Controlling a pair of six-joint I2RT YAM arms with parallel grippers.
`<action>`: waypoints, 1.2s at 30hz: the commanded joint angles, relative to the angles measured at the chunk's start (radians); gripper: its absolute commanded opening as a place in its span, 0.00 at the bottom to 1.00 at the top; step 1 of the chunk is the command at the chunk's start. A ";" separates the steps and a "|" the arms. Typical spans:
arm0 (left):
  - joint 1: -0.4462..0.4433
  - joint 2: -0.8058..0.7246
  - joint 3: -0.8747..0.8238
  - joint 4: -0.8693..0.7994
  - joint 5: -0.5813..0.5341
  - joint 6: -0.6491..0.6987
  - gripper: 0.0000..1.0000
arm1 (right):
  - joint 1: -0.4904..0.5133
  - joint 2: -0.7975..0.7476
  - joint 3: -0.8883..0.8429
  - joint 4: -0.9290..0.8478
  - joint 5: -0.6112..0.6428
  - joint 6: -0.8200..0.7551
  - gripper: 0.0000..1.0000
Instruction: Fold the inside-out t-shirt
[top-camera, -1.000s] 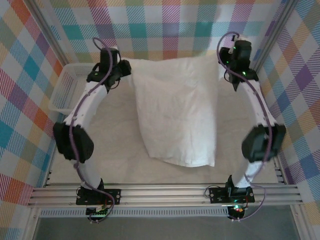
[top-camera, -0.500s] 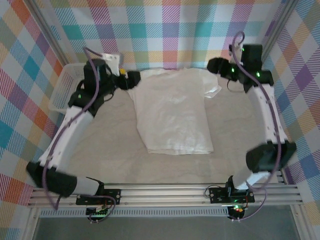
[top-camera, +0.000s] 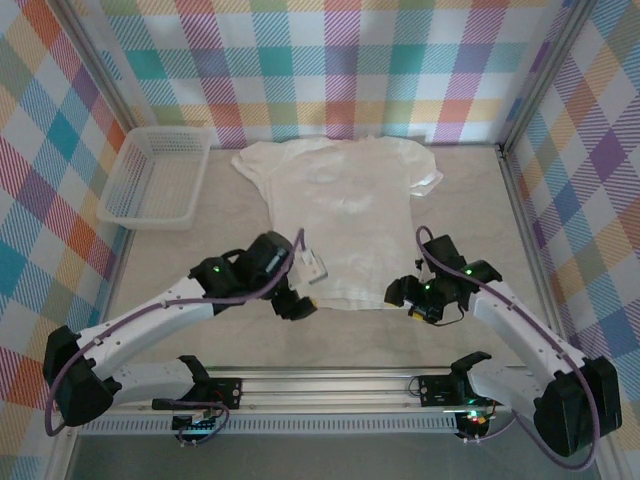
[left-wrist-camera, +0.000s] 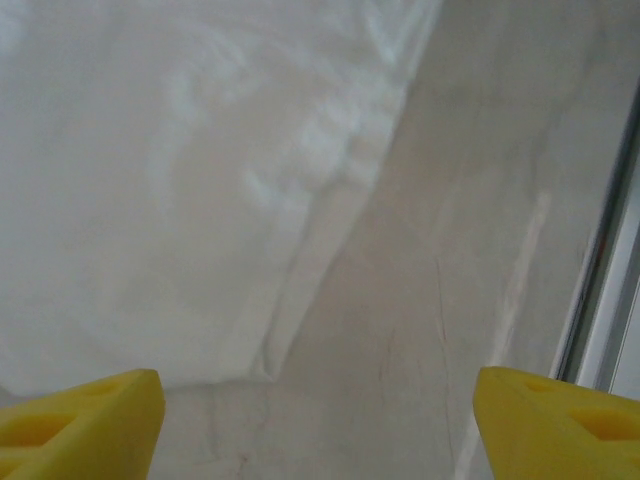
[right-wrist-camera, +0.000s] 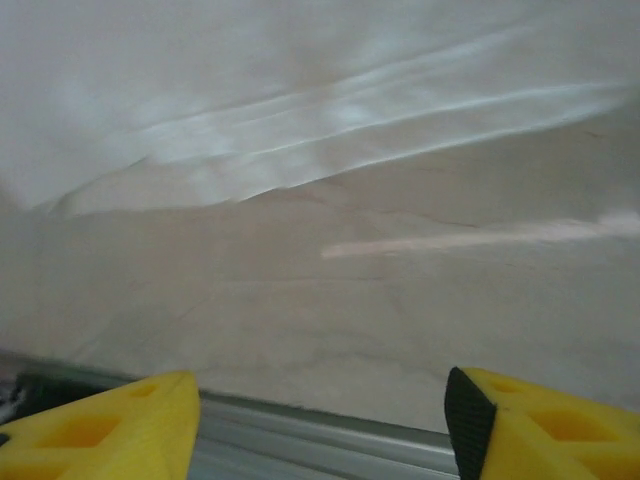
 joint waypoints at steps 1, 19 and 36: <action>-0.022 -0.018 -0.010 0.083 -0.070 0.100 0.81 | -0.001 0.039 0.007 -0.029 0.227 0.198 0.72; -0.022 -0.009 -0.059 0.146 -0.109 0.090 0.85 | -0.073 0.251 -0.045 0.284 0.289 0.273 0.60; -0.034 0.139 -0.065 0.447 0.051 -0.074 1.00 | -0.083 0.063 -0.019 0.265 0.255 0.272 0.00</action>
